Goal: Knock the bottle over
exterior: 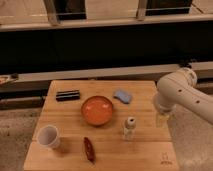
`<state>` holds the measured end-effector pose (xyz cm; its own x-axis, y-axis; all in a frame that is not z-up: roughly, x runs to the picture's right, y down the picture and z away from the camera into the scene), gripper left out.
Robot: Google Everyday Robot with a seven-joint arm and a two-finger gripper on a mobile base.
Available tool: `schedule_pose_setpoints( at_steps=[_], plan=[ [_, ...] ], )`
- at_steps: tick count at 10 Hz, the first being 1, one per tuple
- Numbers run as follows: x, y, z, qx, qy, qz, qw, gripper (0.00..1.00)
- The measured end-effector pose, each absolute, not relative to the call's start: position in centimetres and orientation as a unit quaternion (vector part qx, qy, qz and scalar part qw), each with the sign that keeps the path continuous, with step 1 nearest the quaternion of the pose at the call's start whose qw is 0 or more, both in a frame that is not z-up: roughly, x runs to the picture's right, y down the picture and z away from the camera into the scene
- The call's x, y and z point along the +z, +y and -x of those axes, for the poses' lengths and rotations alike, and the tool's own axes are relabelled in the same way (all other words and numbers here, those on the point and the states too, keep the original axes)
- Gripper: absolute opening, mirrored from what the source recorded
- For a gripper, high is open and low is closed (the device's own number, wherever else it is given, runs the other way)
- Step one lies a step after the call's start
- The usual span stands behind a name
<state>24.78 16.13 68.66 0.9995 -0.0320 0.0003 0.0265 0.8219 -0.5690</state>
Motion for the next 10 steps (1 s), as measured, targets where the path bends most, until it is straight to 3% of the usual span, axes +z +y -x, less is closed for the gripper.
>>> schedule_pose_setpoints(
  at_steps=[5, 7, 10],
  plan=[
    [68.5, 17.3, -22.2, -0.043, -0.003, 0.304, 0.952, 0.8],
    [68.5, 17.4, -21.4, -0.049, -0.003, 0.304, 0.951, 0.71],
    [68.7, 17.3, -20.7, -0.057, -0.006, 0.304, 0.951, 0.72]
  ],
)
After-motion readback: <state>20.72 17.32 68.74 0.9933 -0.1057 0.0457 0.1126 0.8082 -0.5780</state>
